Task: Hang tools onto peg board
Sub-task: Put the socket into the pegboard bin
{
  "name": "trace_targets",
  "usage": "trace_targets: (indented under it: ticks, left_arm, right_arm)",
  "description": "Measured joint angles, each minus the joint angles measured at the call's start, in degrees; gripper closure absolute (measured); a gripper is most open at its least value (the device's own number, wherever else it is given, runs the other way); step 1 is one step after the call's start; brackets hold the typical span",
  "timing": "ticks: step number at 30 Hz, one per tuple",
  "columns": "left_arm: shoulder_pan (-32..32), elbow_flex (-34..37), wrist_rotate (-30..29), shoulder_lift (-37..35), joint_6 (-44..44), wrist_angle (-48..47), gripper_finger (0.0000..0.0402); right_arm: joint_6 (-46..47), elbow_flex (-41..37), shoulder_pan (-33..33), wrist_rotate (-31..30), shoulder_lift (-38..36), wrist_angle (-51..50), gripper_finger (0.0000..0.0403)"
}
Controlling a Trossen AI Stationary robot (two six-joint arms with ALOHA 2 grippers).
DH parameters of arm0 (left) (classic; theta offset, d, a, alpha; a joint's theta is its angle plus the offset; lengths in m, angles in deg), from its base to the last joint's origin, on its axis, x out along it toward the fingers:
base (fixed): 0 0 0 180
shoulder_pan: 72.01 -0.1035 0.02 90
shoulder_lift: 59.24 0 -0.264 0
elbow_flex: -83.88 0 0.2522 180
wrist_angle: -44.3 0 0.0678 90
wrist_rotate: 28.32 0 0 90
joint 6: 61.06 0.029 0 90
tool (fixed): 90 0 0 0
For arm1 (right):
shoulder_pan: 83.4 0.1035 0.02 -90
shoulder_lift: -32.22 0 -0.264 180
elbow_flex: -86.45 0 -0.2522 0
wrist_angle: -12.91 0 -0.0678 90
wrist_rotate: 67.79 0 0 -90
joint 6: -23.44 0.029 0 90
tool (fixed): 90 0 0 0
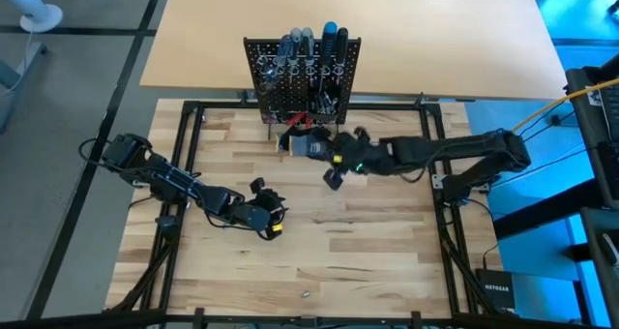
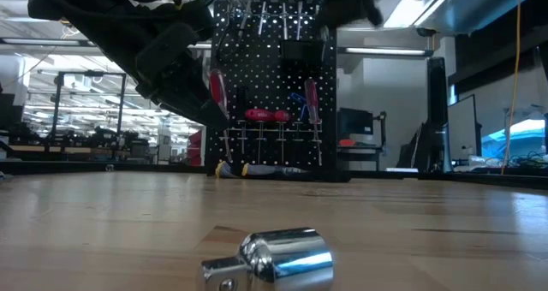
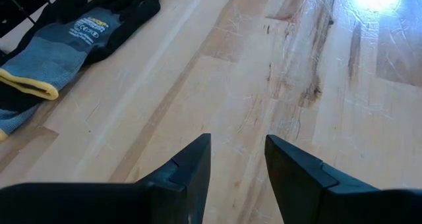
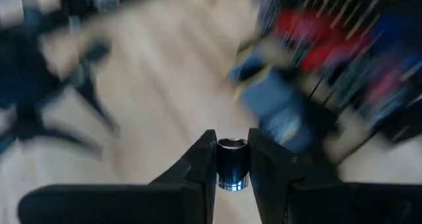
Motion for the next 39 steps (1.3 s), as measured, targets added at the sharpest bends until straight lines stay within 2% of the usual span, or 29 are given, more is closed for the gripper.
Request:
trace_targets:
  ticks: [6, 10, 15, 21, 34, 39]
  left_arm:
    - [0.0, 0.0, 0.0, 0.0, 0.0, 0.0, 0.0268]
    - [0.0, 0.0, 0.0, 0.0, 0.0, 0.0, 0.0268]
    - [0.0, 0.0, 0.0, 0.0, 0.0, 0.0, 0.0268]
    - [0.0, 0.0, 0.0, 0.0, 0.0, 0.0, 0.0268]
    - [0.0, 0.0, 0.0, 0.0, 0.0, 0.0, 0.0268]
    - [0.0, 0.0, 0.0, 0.0, 0.0, 0.0, 0.0268]
  right_arm:
    - [-10.2, 6.5, -0.6, -9.7, -1.0, 5.0, 0.0322]
    - [-16.5, 7.5, -2.9, -11.3, -1.1, 11.4, 0.0321]
    - [-18.6, 7.5, -7.2, -11.0, -1.0, 13.3, 0.032]
    - [-18.6, 7.5, -11.9, -7.4, -1.0, 13.0, 0.032]
    - [-17.9, 7.5, -16.1, -3.1, 0.0, 13.4, 0.0319]
    - [-19.1, 7.5, -16.0, -4.7, 1.0, 14.1, 0.0284]
